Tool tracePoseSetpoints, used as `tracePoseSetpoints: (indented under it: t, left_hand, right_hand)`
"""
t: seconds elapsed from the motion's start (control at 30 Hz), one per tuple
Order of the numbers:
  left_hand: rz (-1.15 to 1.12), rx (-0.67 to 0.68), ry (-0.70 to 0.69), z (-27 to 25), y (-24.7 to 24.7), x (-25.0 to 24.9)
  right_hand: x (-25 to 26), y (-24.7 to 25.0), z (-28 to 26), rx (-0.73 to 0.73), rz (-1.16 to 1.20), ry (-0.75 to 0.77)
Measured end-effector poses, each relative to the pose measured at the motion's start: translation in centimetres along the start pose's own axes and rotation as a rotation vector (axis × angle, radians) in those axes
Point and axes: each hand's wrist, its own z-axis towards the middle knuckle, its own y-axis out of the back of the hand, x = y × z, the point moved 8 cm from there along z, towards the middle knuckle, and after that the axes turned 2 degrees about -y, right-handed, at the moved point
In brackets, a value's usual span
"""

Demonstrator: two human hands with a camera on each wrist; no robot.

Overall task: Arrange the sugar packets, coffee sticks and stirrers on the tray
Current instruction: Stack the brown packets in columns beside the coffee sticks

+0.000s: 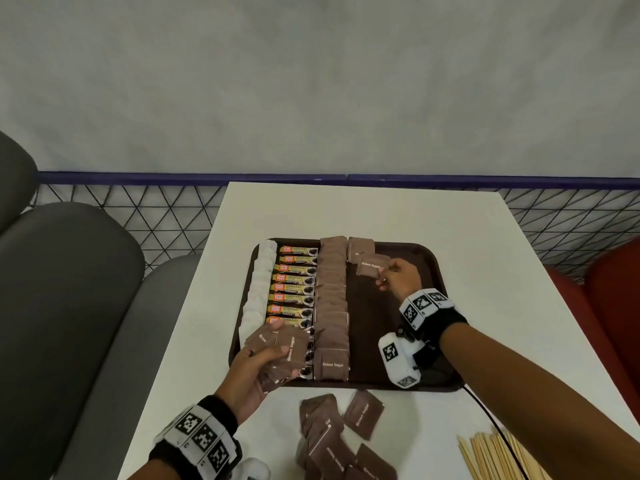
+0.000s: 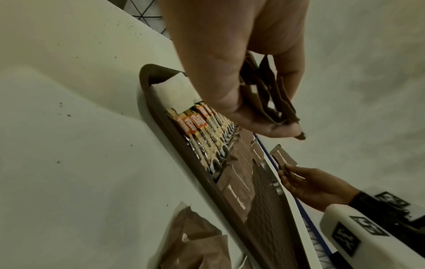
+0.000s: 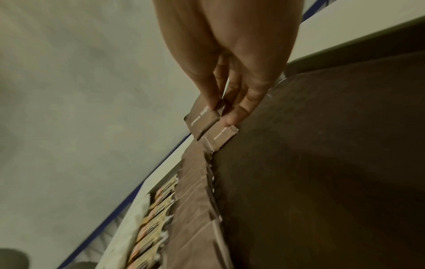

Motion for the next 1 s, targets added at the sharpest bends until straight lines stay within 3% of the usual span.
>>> tracePoseSetpoints:
  t: [0.33,0.83,1.0]
  left_hand:
    - [-0.022,-0.007,-0.004,1.3,1.7,-1.4]
    - [0.033,-0.04,-0.005,1.9,3.3,-1.9]
    - [0.017,-0.046,-0.026,1.7,3.1,-2.1]
  right_hand:
    - [0.2,-2.3,4.4,-0.064,-0.274,-0.031]
    - [0.4,-2.6,4.6,-0.203,-0.275,-0.035]
    - [1.2,-2.1,3.9,-0.248,-0.249,0.066]
